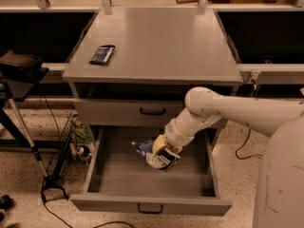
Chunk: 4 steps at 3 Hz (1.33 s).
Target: Place blue chip bag into middle drawer
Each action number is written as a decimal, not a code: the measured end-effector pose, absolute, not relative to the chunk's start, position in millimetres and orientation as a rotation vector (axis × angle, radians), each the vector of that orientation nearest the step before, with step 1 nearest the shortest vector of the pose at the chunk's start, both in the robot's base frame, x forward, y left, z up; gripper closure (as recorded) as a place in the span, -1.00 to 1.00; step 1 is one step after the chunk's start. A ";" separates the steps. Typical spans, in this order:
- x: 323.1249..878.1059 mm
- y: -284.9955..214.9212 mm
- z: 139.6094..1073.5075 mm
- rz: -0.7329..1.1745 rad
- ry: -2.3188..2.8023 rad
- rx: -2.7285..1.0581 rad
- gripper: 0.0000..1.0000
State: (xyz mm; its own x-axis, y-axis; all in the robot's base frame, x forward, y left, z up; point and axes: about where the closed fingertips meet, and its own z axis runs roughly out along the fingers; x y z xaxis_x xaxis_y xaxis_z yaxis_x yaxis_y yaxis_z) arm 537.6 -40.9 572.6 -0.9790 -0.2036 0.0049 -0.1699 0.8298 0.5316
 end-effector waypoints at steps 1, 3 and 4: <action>553.5 -15.6 593.1 -0.856 -2.968 0.247 -0.30; 535.8 -65.7 566.0 -0.867 -2.976 0.201 -1.00; 535.8 -65.6 566.0 -0.867 -2.976 0.201 -1.00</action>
Offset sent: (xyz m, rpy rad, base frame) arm -0.0061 -0.0471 -0.0132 0.0115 -0.0096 -0.0884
